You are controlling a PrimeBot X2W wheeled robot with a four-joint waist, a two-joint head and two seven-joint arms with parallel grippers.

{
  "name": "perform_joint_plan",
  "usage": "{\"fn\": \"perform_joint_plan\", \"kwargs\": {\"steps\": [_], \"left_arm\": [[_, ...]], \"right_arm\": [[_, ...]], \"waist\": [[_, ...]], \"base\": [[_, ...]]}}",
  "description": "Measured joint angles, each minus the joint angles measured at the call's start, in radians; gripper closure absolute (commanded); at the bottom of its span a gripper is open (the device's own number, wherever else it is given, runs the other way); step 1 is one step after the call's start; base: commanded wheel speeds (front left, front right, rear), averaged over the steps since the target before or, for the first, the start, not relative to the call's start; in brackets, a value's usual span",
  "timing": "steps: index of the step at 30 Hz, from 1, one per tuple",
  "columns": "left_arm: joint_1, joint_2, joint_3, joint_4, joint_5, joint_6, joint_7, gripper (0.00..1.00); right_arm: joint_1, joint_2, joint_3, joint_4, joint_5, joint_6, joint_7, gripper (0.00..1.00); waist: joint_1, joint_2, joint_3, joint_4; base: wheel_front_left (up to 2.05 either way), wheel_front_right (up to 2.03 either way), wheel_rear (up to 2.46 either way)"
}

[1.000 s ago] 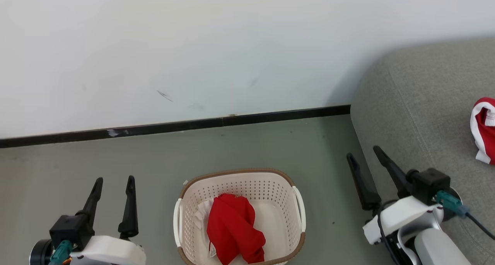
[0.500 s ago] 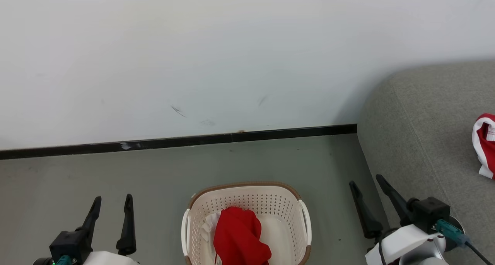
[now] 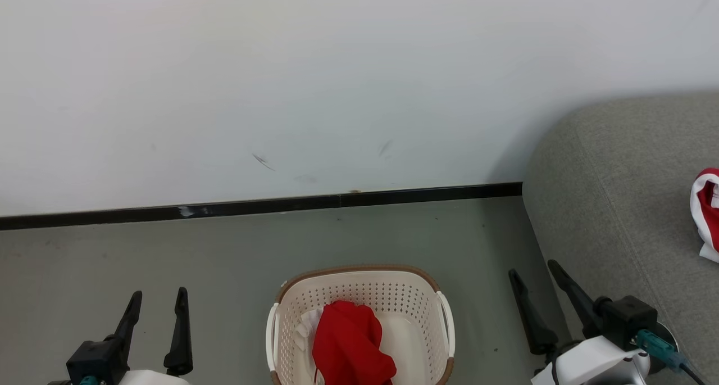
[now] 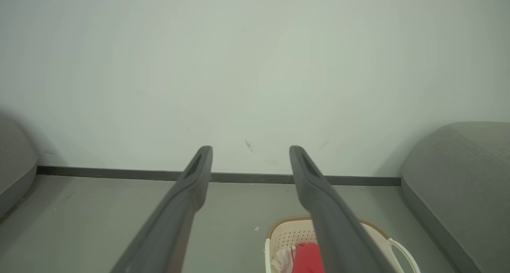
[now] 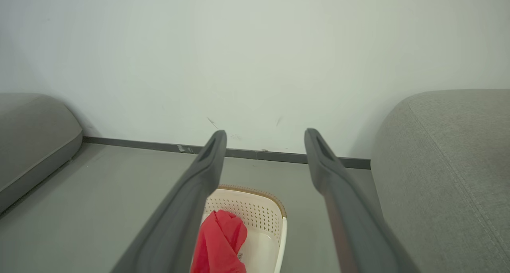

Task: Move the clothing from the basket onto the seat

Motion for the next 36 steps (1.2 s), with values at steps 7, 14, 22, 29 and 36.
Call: {"fn": "perform_joint_plan", "kwargs": {"steps": [7,14,22,29,36], "left_arm": [[0.000,0.000,0.000,-0.002,0.000,0.000,-0.001,0.00],[0.000,-0.004,-0.007,-0.004,0.000,-0.002,-0.001,0.00],[0.000,0.000,-0.029,0.005,0.002,-0.009,0.010,0.00],[-0.008,0.009,-0.060,0.005,0.025,-0.013,0.038,0.00],[-0.088,0.012,-0.122,0.016,0.052,-0.050,0.084,0.00]], "right_arm": [[0.015,0.004,-0.006,-0.019,0.000,0.000,0.005,0.00],[0.017,0.008,-0.009,-0.039,0.000,0.000,0.007,0.00],[0.019,0.010,-0.014,-0.062,-0.016,0.000,0.016,0.00],[0.018,0.010,-0.029,-0.083,-0.028,0.000,0.017,0.00],[0.013,0.011,-0.049,-0.115,-0.038,0.000,0.017,0.00]], "waist": [[0.0000,0.0000,0.007,0.000],[0.0000,0.0000,0.019,0.001],[0.0000,0.0000,0.045,0.000],[0.0000,0.0000,0.078,-0.001],[0.0000,0.0000,0.123,-0.006]], "base": [[0.00,0.00,0.00],[0.00,0.00,0.00],[0.00,0.00,0.00],[0.00,0.00,0.00],[0.00,0.00,0.00]]}}
